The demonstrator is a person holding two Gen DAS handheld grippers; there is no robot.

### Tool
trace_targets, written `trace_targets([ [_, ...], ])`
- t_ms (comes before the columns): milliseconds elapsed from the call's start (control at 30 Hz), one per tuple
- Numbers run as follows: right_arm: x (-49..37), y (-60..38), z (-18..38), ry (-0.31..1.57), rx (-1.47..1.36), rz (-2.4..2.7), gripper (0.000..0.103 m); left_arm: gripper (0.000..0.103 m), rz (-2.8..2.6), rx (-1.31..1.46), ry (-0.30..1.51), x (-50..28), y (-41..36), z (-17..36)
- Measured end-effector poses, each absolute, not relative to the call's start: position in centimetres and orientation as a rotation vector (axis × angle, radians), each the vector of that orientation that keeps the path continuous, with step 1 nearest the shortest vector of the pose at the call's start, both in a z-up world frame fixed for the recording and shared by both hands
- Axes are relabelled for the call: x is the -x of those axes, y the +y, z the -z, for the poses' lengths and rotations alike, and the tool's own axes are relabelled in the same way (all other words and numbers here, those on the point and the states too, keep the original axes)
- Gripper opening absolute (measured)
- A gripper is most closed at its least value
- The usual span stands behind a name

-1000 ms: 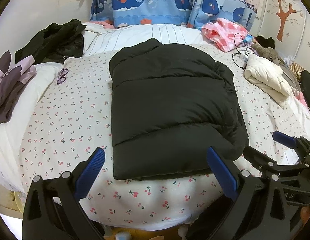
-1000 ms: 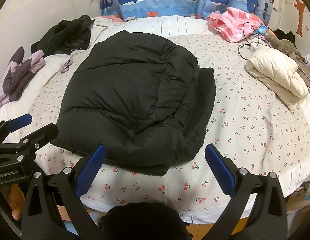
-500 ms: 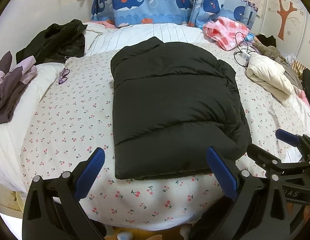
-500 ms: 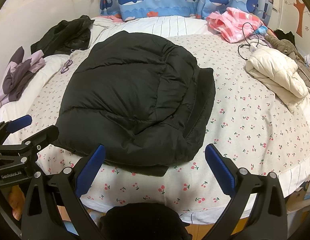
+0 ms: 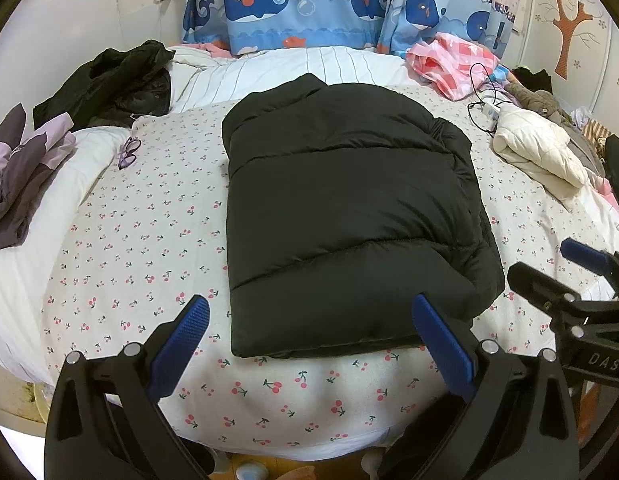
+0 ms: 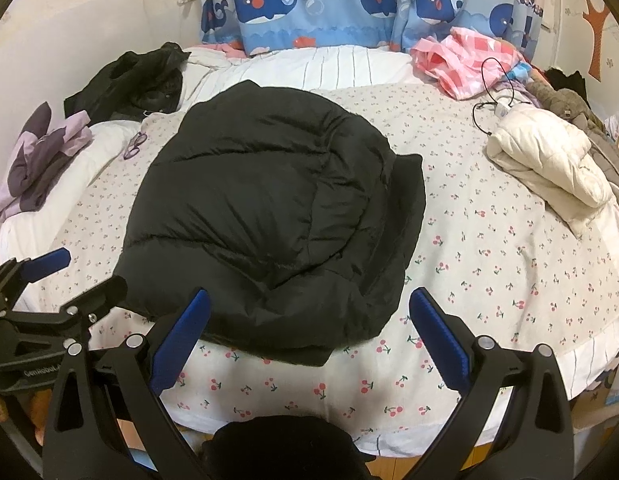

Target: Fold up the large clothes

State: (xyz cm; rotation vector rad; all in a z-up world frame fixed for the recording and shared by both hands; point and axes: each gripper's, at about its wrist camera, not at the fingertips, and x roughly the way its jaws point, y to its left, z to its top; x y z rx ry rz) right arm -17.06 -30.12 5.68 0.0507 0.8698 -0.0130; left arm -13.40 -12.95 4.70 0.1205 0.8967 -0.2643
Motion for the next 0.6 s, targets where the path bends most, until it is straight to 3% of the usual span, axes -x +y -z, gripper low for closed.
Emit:
trace_targets([
  [600,17.04,-29.48,-6.54,0.84,-0.049,0.006,0.096,0.097,0.265,-0.136,0.893,13.54,-13.08,-4.91],
])
